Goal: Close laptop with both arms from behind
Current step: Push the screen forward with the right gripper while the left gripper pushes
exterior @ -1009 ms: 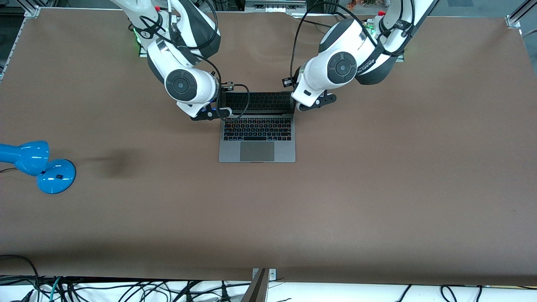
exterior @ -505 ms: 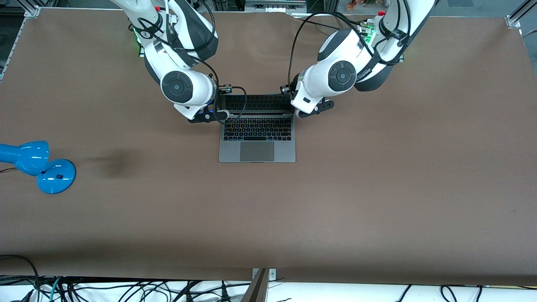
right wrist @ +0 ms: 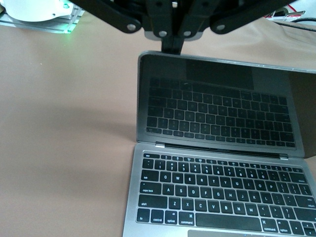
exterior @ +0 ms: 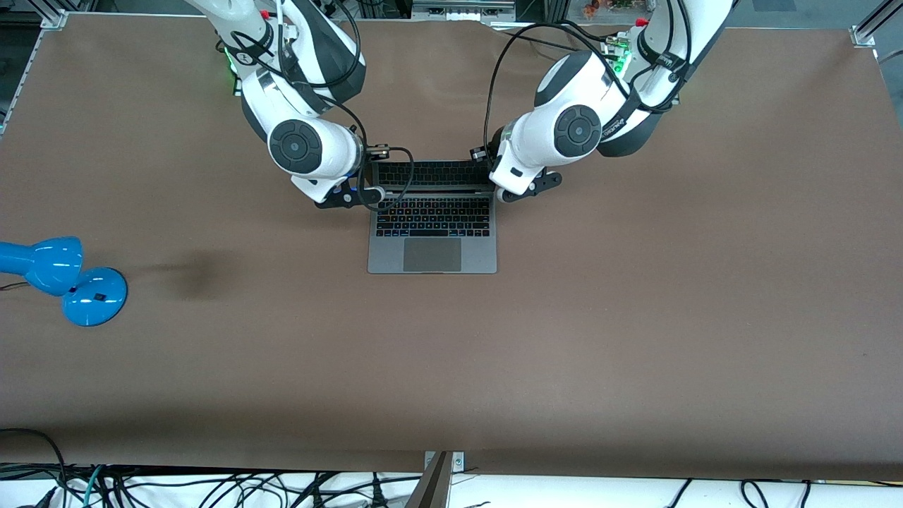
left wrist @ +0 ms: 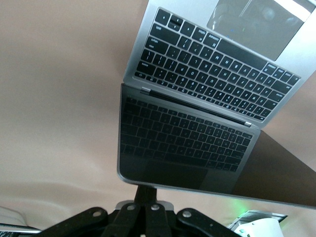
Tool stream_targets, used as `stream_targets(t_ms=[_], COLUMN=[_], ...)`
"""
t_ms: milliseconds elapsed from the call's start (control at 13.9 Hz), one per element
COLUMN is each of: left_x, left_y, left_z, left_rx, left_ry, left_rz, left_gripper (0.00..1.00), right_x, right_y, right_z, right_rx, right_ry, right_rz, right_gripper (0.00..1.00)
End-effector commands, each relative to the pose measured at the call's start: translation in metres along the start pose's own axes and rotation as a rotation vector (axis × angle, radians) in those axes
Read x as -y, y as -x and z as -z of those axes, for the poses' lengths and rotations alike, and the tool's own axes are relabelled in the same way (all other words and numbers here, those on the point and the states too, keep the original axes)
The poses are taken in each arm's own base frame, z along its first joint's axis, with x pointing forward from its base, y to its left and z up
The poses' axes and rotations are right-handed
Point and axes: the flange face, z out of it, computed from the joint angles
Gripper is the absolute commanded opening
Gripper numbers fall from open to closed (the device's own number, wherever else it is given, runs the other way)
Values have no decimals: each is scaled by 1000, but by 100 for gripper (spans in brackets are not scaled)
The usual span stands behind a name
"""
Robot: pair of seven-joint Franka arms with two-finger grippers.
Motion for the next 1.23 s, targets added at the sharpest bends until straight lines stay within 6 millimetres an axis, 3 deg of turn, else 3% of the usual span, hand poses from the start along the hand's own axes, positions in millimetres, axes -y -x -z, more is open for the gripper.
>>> stream_targets(t_ms=[0, 577, 937, 1153], left_x=[-10, -15, -16, -16], left_y=[-14, -41, -51, -56], left_z=[6, 13, 12, 13], left_rx=[-24, -40, -40, -39], left_ry=[-2, 9, 9, 15], left_rz=[-18, -15, -12, -9], left_gripper=[0, 0, 0, 0], right_x=[-1, -2, -20, -21], right_y=[0, -9, -24, -29], right_z=[4, 3, 7, 8], right_rx=[-22, -54, -88, -108], right_ry=[1, -20, -24, -34], right_rz=[17, 14, 58, 57], right_gripper=[1, 1, 1, 1])
